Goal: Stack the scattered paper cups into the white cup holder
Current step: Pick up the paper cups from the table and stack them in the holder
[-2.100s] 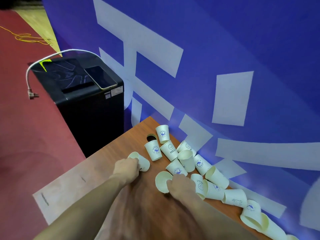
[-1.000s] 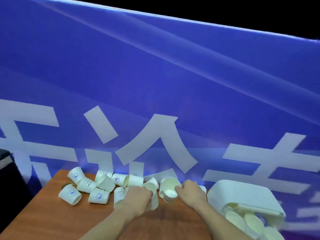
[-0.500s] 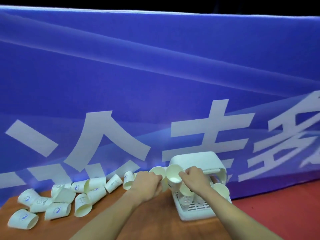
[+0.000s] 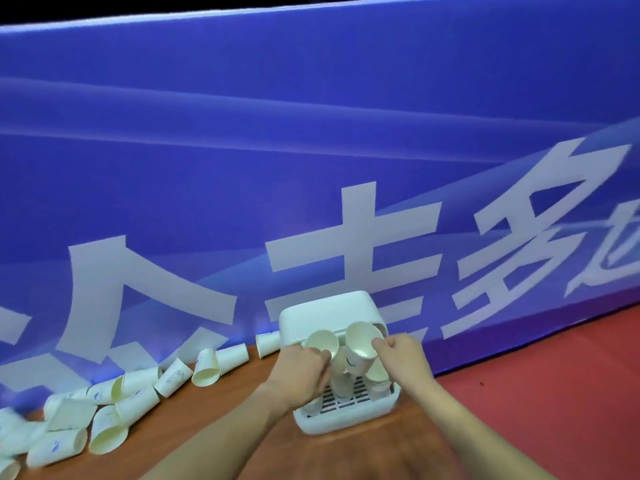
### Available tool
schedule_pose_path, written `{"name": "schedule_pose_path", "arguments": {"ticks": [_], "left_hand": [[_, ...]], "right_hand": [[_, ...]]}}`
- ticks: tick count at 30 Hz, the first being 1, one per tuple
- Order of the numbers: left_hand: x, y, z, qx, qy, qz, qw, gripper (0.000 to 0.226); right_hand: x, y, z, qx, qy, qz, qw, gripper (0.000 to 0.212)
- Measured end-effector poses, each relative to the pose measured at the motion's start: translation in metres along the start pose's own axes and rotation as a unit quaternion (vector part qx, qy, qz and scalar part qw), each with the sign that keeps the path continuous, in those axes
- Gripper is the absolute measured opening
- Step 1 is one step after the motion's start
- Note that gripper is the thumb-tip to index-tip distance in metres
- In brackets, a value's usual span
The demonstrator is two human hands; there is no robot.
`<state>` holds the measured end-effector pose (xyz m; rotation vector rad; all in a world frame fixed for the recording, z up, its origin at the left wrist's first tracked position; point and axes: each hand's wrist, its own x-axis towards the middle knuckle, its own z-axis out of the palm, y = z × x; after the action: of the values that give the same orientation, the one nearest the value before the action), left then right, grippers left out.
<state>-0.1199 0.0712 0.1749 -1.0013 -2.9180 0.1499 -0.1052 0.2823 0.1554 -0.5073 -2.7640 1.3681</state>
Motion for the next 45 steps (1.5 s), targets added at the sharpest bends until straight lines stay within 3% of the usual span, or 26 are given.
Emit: {"name": "schedule_pose_path", "arguments": {"ticks": [7,12,27,45], "left_hand": [[0.049,0.057,0.014,0.038,-0.034,0.047,0.998,0.031],[0.079,0.074,0.022,0.056,-0.07,0.037,0.995,0.029],[0.11,0.085,0.065,0.104,-0.162,0.034,0.981,0.03],[0.098,0.045,0.044,0.084,-0.077,0.0,0.993,0.041]], "right_hand": [[0.003,0.072,-0.036,0.049,0.076,0.066,0.994,0.045],[0.007,0.098,-0.057,0.066,0.097,0.1,0.988,0.046],[0.032,0.125,-0.045,0.089,0.065,0.135,0.985,0.045],[0.048,0.069,-0.034,0.029,0.009,0.067,0.997,0.041]]}}
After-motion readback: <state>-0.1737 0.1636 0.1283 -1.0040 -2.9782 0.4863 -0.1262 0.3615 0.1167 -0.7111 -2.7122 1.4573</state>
